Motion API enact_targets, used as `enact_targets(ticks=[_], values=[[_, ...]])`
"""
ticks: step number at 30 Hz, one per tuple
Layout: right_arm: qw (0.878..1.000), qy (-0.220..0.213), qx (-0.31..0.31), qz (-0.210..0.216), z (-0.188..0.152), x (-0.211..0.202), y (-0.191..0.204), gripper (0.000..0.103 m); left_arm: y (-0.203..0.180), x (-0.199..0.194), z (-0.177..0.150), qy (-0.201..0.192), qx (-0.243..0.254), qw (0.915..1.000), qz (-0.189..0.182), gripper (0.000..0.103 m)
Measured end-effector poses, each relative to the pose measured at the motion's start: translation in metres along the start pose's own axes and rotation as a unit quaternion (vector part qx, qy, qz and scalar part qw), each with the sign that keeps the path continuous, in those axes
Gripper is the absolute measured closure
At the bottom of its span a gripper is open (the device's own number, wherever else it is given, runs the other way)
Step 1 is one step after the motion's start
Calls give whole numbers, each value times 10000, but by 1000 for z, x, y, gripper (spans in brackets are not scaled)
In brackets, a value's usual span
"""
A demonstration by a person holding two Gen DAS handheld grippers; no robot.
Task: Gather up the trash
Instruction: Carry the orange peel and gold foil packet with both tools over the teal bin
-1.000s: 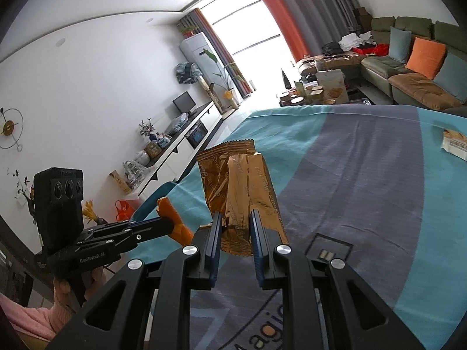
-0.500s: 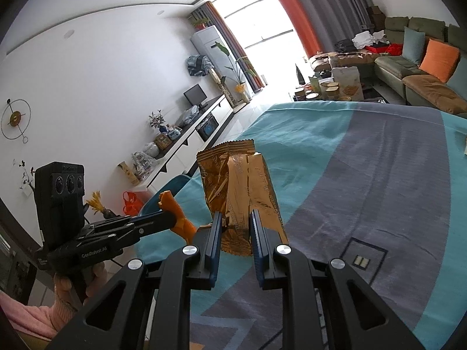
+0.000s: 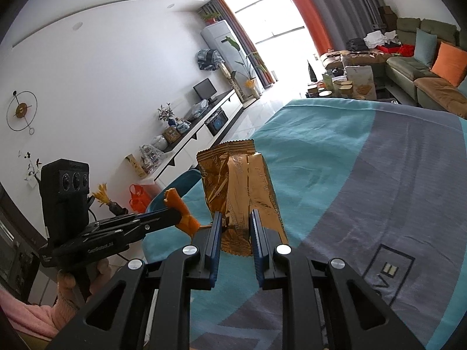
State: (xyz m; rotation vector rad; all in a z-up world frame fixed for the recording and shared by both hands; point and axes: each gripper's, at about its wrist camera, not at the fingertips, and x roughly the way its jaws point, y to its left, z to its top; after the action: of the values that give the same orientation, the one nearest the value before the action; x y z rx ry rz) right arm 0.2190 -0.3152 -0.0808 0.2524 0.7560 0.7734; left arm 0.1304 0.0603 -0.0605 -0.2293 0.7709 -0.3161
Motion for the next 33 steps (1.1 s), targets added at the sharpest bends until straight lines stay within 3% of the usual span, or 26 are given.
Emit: enact_targets(ticks=[33], values=[[9979,283,-466,349,13,38,38,85,45,-34,-4,-303,-449,9975,458,94]])
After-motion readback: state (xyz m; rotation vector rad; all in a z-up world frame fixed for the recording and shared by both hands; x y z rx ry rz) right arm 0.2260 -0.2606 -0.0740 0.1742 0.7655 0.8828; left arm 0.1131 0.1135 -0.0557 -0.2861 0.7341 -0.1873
